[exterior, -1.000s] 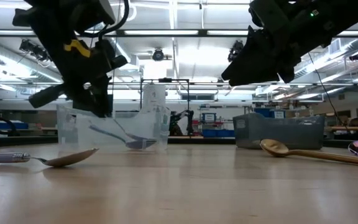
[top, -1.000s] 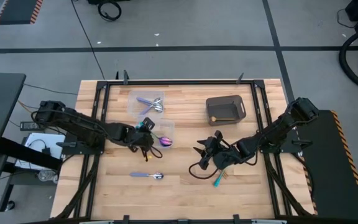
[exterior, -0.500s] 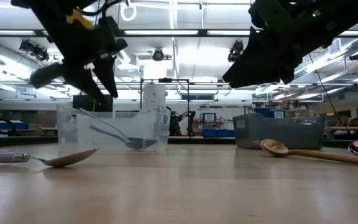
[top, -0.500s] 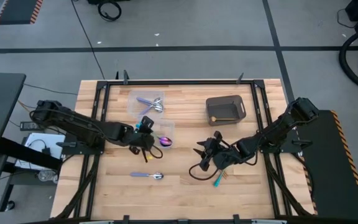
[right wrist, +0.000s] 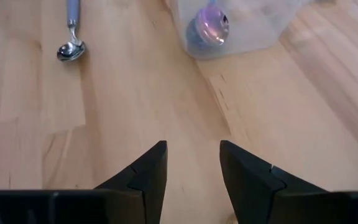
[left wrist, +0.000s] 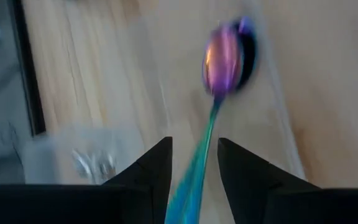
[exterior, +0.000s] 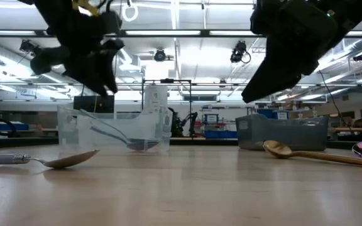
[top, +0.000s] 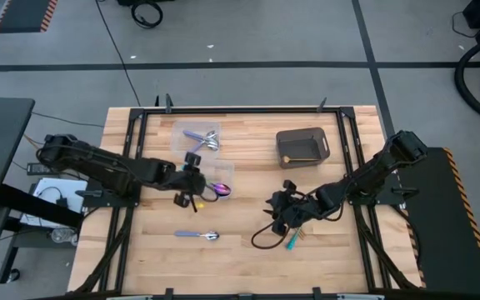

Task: Sort silverware by color (type)
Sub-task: Put the blue spoon into the bottom transparent bin

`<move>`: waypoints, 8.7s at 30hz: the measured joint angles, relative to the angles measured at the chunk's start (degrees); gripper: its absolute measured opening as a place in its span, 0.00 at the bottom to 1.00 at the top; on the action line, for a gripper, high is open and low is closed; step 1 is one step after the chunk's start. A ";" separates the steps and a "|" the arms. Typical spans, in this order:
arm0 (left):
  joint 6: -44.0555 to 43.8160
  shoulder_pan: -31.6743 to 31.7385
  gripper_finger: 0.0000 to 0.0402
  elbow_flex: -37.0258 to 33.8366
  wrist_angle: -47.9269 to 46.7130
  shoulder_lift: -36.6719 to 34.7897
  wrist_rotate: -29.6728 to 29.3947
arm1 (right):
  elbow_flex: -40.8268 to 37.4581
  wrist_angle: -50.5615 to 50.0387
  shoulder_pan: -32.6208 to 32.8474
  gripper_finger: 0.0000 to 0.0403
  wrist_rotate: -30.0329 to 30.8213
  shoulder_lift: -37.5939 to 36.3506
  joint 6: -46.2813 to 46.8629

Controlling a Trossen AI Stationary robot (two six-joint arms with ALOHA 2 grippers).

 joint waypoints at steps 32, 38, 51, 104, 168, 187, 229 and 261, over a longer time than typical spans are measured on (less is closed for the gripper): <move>9.60 7.76 0.34 0.77 -2.10 7.94 0.01 | 1.30 0.45 0.17 0.39 -5.20 0.00 -1.61; 5.53 4.91 0.34 4.35 -1.85 7.93 0.23 | 1.63 -3.79 0.14 0.39 -14.09 0.00 -1.59; 1.31 1.49 0.34 7.34 -0.69 7.89 0.42 | 10.65 -40.43 4.06 0.39 -22.21 -0.02 -17.50; -1.76 -2.99 0.34 7.48 -1.58 7.48 -0.42 | 9.23 -41.85 -0.46 0.04 -32.47 11.06 -43.17; 44.72 -7.17 0.38 7.41 34.75 18.18 -8.49 | 9.15 6.42 -25.33 0.06 -51.01 3.52 11.22; 49.29 -5.29 0.09 7.45 38.93 20.46 -10.17 | 9.14 6.33 -25.05 0.06 -49.59 3.52 9.37; 20.28 -9.78 0.02 3.02 3.65 9.28 -23.96 | 9.08 5.06 -18.36 0.32 -32.60 -0.15 -4.98; 33.17 -3.26 0.03 -13.64 18.29 -1.64 -16.31 | 5.43 10.68 -2.80 0.32 -2.91 -0.15 -2.59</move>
